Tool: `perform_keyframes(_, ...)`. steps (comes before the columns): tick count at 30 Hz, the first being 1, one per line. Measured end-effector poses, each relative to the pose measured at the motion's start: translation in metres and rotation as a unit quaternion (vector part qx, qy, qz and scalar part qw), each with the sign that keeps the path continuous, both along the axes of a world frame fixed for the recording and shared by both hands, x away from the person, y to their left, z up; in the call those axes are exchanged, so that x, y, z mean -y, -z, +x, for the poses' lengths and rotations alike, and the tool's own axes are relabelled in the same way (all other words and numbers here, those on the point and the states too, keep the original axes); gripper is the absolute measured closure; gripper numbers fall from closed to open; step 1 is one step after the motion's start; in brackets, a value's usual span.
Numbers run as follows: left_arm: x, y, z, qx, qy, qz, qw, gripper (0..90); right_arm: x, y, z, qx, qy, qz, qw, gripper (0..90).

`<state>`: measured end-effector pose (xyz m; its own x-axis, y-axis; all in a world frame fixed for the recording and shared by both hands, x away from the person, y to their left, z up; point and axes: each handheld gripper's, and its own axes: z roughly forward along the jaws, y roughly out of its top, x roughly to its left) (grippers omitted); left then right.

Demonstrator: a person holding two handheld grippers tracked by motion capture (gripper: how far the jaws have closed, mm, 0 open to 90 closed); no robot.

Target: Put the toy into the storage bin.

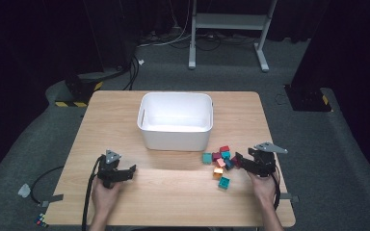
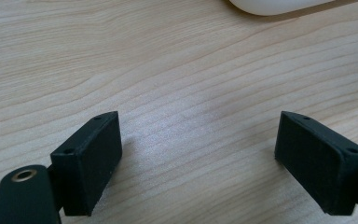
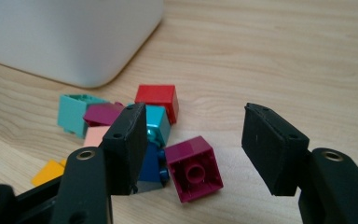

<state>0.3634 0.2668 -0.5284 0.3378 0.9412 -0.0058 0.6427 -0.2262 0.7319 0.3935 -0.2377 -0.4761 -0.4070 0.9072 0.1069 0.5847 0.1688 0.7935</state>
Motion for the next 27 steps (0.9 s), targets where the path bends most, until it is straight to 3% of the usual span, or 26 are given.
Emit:
perform_keyframes(14, 0.0, 0.0, 0.0, 0.0, 0.0, 0.0, 1.0, 14.8, -0.005, 0.025, 0.009, -0.041, -0.006, -0.023, 0.9989, 46.0)
perform_keyframes(27, 0.0, 0.0, 0.0, 0.0, 0.0, 0.0, 1.0, 14.8, -0.005, 0.033, 0.012, -0.053, 0.0, -0.031, 0.9981, 56.9)
